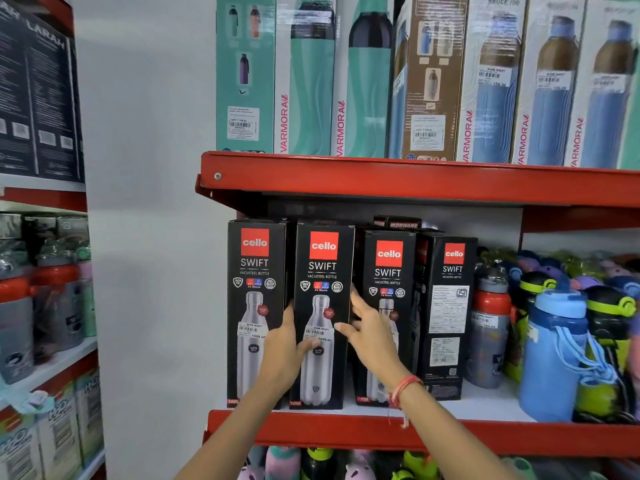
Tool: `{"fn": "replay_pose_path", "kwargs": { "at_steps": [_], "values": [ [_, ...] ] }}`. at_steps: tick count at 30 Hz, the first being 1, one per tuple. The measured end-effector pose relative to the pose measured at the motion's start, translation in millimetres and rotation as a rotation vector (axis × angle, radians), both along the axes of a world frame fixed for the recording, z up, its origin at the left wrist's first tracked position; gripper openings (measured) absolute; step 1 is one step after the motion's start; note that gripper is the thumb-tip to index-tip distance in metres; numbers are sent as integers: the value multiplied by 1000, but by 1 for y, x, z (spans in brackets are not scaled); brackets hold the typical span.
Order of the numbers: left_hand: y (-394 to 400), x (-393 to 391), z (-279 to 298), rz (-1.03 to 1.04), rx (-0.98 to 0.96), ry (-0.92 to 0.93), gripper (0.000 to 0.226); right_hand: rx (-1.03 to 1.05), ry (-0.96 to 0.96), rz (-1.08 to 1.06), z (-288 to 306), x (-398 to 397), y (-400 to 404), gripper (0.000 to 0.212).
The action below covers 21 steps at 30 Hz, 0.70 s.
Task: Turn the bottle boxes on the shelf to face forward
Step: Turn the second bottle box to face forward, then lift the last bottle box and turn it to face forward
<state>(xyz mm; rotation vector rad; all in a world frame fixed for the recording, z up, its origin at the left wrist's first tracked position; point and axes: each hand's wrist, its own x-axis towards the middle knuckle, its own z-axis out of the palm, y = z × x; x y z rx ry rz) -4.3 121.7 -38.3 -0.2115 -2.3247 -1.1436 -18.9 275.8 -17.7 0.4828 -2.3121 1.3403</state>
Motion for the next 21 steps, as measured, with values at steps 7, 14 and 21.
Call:
{"fn": "replay_pose_path", "kwargs": {
  "at_steps": [7,14,21],
  "values": [
    [9,7,-9,100,-86,-50,84,-191,363,-269,8,22,27,23],
    [30,16,-23,225,-304,220,99,-123,176,-765,-5,-7,107,99],
    [66,27,-17,160,-360,461,69,-183,-172,-621,-34,-24,135,107]
  ]
}}
